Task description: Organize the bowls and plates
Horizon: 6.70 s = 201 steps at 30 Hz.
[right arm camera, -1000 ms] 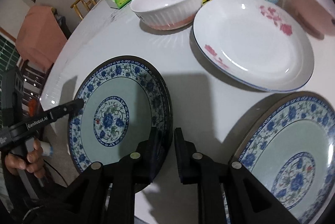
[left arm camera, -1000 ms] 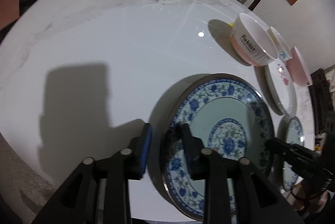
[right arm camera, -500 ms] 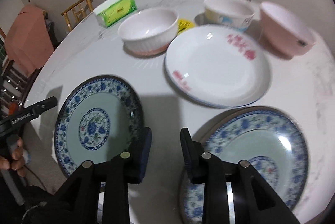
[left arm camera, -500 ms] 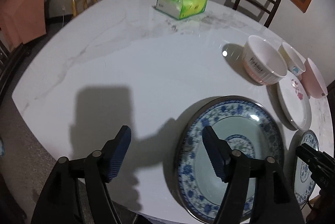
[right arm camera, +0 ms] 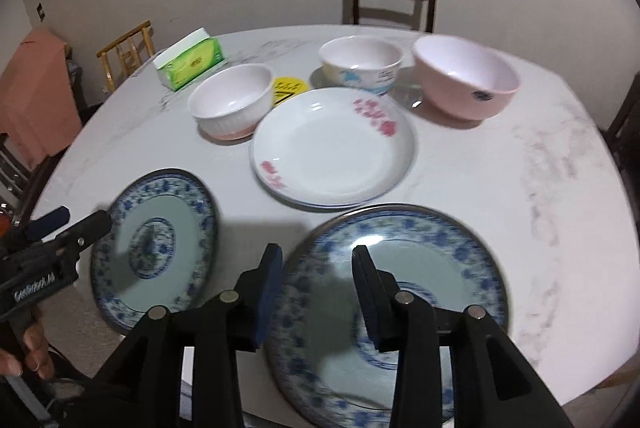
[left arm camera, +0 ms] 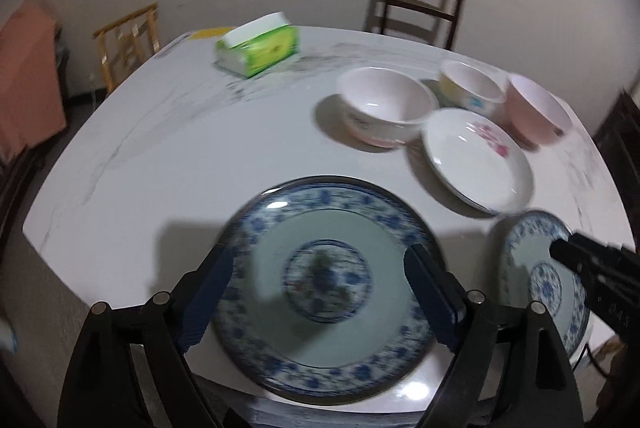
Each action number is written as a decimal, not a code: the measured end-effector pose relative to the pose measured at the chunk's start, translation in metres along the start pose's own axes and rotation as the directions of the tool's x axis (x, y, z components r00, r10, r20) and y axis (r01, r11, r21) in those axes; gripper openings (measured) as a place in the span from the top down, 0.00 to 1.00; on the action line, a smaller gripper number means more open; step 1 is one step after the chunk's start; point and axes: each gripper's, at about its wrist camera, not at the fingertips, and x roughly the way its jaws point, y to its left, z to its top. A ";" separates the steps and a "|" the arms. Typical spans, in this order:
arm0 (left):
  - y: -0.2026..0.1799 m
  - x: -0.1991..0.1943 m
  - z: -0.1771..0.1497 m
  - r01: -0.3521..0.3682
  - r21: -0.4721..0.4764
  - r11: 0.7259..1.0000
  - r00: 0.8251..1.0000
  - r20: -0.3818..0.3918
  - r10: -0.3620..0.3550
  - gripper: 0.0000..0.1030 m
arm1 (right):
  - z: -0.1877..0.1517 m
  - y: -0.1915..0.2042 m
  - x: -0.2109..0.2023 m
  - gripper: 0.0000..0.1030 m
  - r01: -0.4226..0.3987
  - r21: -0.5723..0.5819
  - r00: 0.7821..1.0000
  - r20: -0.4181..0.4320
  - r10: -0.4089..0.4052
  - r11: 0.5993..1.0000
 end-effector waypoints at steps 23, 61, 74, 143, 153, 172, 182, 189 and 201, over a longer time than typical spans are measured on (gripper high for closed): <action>-0.087 0.011 -0.019 0.282 0.076 0.956 0.957 -0.088 -0.275 0.17 | -0.029 -0.075 -0.009 0.61 -0.033 0.111 0.999 -0.006 0.034 0.993; -0.113 0.063 -0.035 0.546 -0.035 0.837 0.809 -0.239 -0.537 0.33 | -0.068 -0.195 0.037 0.61 -0.337 0.321 0.931 -0.025 0.364 0.885; -0.118 0.070 -0.035 0.538 -0.021 0.843 0.812 -0.258 -0.524 0.45 | -0.070 -0.191 0.044 0.79 -0.376 0.311 0.914 -0.034 0.405 0.873; -0.021 0.026 -0.004 0.371 -0.073 0.926 0.919 -0.116 -0.378 0.84 | -0.011 -0.080 0.025 0.85 -0.372 0.178 0.925 -0.008 0.380 0.911; 0.051 0.022 -0.005 0.278 -0.170 0.945 0.953 -0.077 -0.294 0.84 | 0.011 -0.007 0.049 0.85 -0.431 0.114 0.896 -0.065 0.440 0.895; 0.112 0.041 -0.023 0.190 -0.271 0.944 0.967 -0.114 -0.228 0.83 | 0.017 0.058 0.091 0.85 -0.444 0.098 0.875 -0.166 0.454 0.891; 0.113 0.049 -0.022 0.181 -0.258 0.949 0.970 -0.110 -0.215 0.82 | 0.017 0.064 0.089 0.83 -0.415 0.076 0.892 -0.162 0.422 0.907; 0.110 0.048 -0.023 0.169 -0.249 0.954 0.974 -0.107 -0.200 0.81 | 0.015 0.063 0.087 0.83 -0.407 0.074 0.898 -0.153 0.413 0.911; 0.105 0.048 -0.019 0.107 -0.211 0.972 0.985 -0.109 -0.132 0.79 | 0.016 0.070 0.084 0.81 -0.375 0.023 0.915 -0.150 0.374 0.927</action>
